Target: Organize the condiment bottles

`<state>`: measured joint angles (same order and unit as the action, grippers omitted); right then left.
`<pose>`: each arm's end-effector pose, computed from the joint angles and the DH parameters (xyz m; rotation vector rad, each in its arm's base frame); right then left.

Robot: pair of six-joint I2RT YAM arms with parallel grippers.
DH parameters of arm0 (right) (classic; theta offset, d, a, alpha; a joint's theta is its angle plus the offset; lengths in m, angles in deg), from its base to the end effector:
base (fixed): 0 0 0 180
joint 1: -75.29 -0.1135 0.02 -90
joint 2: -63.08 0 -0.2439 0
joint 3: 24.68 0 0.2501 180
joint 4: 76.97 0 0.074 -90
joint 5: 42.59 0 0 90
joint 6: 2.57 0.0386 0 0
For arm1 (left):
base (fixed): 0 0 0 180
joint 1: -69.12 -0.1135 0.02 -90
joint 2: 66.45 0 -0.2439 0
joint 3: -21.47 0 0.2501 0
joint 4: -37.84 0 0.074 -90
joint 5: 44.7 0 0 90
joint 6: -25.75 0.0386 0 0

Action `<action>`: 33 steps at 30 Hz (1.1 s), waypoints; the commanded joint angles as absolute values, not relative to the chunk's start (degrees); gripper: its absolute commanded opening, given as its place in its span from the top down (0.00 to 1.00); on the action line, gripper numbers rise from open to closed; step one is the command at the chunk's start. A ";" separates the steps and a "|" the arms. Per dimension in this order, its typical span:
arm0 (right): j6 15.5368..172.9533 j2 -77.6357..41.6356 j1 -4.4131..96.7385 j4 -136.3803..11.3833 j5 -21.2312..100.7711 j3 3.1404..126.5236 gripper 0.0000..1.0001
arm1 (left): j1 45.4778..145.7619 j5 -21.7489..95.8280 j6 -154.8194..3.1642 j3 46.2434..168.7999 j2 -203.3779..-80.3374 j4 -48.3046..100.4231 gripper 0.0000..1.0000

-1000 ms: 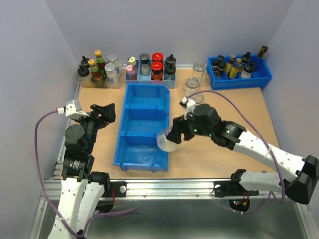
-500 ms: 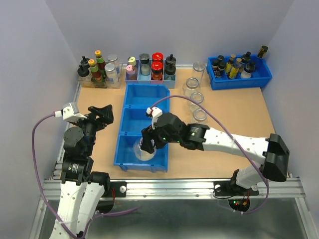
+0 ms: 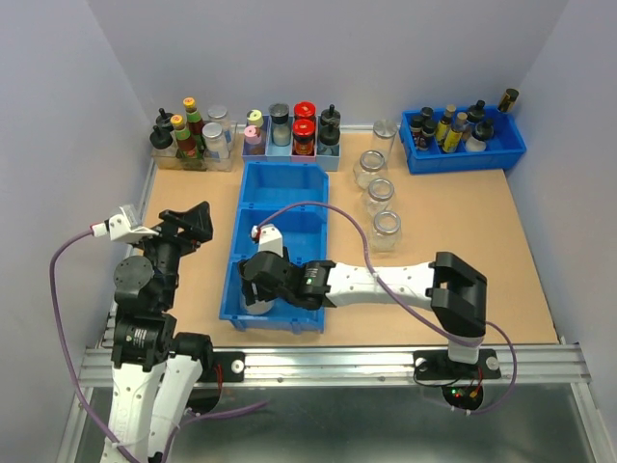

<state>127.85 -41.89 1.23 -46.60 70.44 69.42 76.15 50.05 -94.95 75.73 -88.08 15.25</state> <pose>0.1274 0.3910 0.2298 -0.4598 2.2512 0.6197 0.1142 -0.0109 0.3579 -0.3579 1.3676 -0.4891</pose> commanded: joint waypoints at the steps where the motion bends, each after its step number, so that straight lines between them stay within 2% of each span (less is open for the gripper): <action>1: 133.65 -44.05 0.14 -48.42 80.54 76.99 0.99 | 76.15 50.93 -95.01 78.16 -87.20 16.40 0.02; 4: 134.63 -44.94 -0.30 -47.63 83.00 77.53 1.00 | 76.15 51.01 -94.83 78.16 -87.02 16.05 0.02; 5: 134.80 -45.02 -0.38 -46.93 83.70 77.70 0.93 | 76.15 51.01 -94.83 78.07 -87.02 16.05 0.02; 8: 134.98 -45.55 -0.38 -46.22 84.15 77.88 0.60 | 76.15 50.84 -95.10 77.72 -87.11 16.22 0.02; 9: 134.89 -45.64 -0.38 -46.04 83.71 77.97 0.56 | 76.15 50.75 -95.18 77.63 -87.19 16.31 0.02; 10: 134.80 -45.90 -0.38 -46.04 82.49 78.05 0.43 | 76.15 50.66 -95.27 77.54 -87.28 16.40 0.02; 20: 132.17 -41.51 -0.38 -46.13 72.91 76.65 0.07 | 76.15 50.66 -95.71 77.36 -87.37 16.40 0.02; 21: 131.64 -40.38 -0.47 -46.13 72.38 76.30 0.00 | 76.15 50.49 -95.89 77.28 -87.46 16.48 0.02; 27: 130.94 -35.10 -0.30 -46.13 74.91 73.05 0.00 | 76.15 50.13 -96.33 77.54 -87.81 16.66 0.02; 33: 127.34 -21.31 1.19 -45.87 84.84 61.38 0.00 | 76.15 48.12 -96.24 77.45 -88.25 17.71 0.02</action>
